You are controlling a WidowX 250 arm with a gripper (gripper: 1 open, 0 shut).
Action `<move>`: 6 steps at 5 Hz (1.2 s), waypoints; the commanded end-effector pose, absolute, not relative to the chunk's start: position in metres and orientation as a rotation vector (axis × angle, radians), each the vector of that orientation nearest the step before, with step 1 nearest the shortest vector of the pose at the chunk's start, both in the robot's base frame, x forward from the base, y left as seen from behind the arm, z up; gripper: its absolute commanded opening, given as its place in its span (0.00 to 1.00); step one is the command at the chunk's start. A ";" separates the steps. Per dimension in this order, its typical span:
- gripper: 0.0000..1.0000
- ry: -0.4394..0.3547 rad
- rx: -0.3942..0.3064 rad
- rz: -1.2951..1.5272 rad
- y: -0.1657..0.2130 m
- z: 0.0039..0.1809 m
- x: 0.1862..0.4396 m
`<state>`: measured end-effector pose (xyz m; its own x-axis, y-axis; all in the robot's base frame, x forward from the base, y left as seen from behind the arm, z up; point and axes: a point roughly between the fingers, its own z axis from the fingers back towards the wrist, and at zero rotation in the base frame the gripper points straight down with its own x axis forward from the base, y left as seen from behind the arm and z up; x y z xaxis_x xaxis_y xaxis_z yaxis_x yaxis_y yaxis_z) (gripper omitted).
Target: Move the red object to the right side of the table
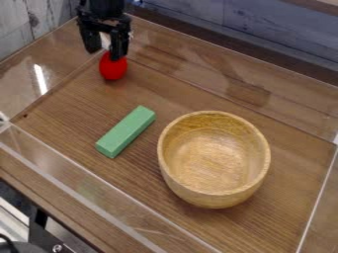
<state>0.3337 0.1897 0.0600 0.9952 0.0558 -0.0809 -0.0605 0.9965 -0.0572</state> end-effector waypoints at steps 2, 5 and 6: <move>1.00 -0.001 -0.030 0.125 0.182 0.076 0.341; 1.00 -0.024 -0.025 0.202 0.201 0.066 0.354; 1.00 -0.028 -0.031 0.165 0.208 0.069 0.352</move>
<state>0.3464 0.2006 0.0485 0.9862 0.1619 -0.0343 -0.1636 0.9850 -0.0543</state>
